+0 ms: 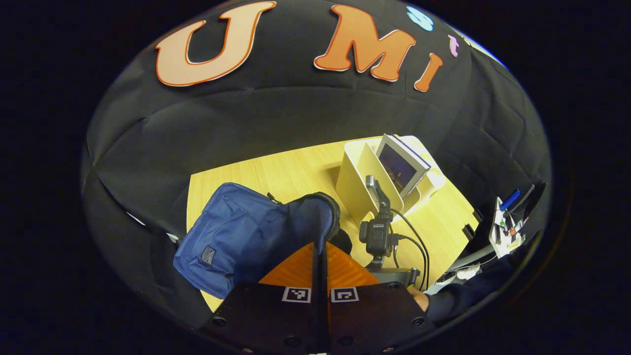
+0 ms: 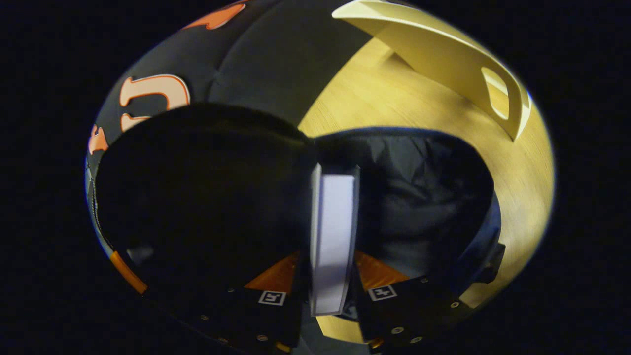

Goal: Open the schoolbag, grab two books from the bookshelf and put them into the schoolbag.

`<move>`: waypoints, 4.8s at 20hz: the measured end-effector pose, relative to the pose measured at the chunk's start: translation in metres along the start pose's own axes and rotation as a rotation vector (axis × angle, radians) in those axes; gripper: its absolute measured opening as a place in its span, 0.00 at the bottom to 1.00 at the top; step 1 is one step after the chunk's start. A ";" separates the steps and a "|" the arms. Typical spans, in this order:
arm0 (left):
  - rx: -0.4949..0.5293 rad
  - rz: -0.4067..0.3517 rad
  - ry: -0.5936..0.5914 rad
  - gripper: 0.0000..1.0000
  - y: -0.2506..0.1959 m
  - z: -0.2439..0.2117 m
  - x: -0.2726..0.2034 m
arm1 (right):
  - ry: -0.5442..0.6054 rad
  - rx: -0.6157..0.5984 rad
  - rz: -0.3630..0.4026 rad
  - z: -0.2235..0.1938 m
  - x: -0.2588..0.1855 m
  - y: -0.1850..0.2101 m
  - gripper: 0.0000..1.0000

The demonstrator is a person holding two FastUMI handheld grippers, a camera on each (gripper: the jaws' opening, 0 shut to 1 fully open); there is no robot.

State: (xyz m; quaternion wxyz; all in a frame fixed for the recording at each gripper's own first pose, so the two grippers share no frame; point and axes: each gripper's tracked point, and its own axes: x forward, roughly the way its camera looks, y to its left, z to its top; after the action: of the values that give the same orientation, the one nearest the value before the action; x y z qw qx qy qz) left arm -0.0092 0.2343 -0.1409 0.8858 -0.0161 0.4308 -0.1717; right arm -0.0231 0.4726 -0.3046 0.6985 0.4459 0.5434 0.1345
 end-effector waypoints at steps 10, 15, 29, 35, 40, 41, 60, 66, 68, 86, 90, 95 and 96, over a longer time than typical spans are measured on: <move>-0.057 0.006 -0.033 0.00 0.003 0.002 0.006 | -0.209 -0.374 -0.160 0.104 -0.106 -0.009 0.97; -0.067 0.014 -0.035 0.00 0.000 -0.001 0.008 | -0.310 -0.582 -0.261 0.150 -0.169 -0.002 0.96; -0.114 0.022 -0.053 0.00 -0.007 -0.010 0.014 | -0.286 -0.795 -0.611 0.274 -0.281 -0.036 0.97; -0.163 0.020 -0.062 0.01 -0.010 -0.018 0.015 | -0.163 -0.805 -0.712 0.302 -0.261 -0.077 0.97; -0.201 0.016 -0.050 0.00 -0.013 -0.027 0.022 | -0.058 -0.753 -0.725 0.311 -0.232 -0.097 0.87; -0.204 0.016 -0.050 0.01 -0.013 -0.028 0.023 | -0.034 -0.745 -0.732 0.312 -0.229 -0.101 0.79; -0.202 0.019 -0.038 0.01 -0.015 -0.029 0.027 | 0.114 -0.675 -0.781 0.313 -0.225 -0.117 0.33; -0.208 0.011 -0.047 0.01 -0.015 -0.031 0.026 | 0.126 -0.625 -0.720 0.306 -0.251 -0.097 0.26; -0.210 0.008 -0.048 0.01 -0.015 -0.031 0.028 | 0.101 -0.644 -0.704 0.312 -0.268 -0.082 0.26; -0.173 0.023 -0.046 0.01 -0.012 -0.026 0.028 | -0.163 -0.530 -0.393 0.303 -0.380 -0.003 0.25; -0.160 0.029 -0.035 0.01 -0.013 -0.026 0.028 | -0.166 -0.410 -0.235 0.280 -0.374 -0.015 0.25; -0.142 0.040 -0.026 0.01 -0.012 -0.023 0.027 | -0.184 -0.330 -0.150 0.264 -0.372 -0.027 0.23; -0.144 0.043 -0.025 0.01 -0.012 -0.022 0.027 | -0.184 -0.329 -0.140 0.261 -0.370 -0.026 0.23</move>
State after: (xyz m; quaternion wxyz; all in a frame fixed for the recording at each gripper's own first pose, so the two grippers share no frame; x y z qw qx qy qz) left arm -0.0141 0.2173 -0.1736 0.8913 -0.0726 0.4309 -0.1211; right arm 0.0605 0.0843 -0.0853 0.8163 0.2971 0.4776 0.1313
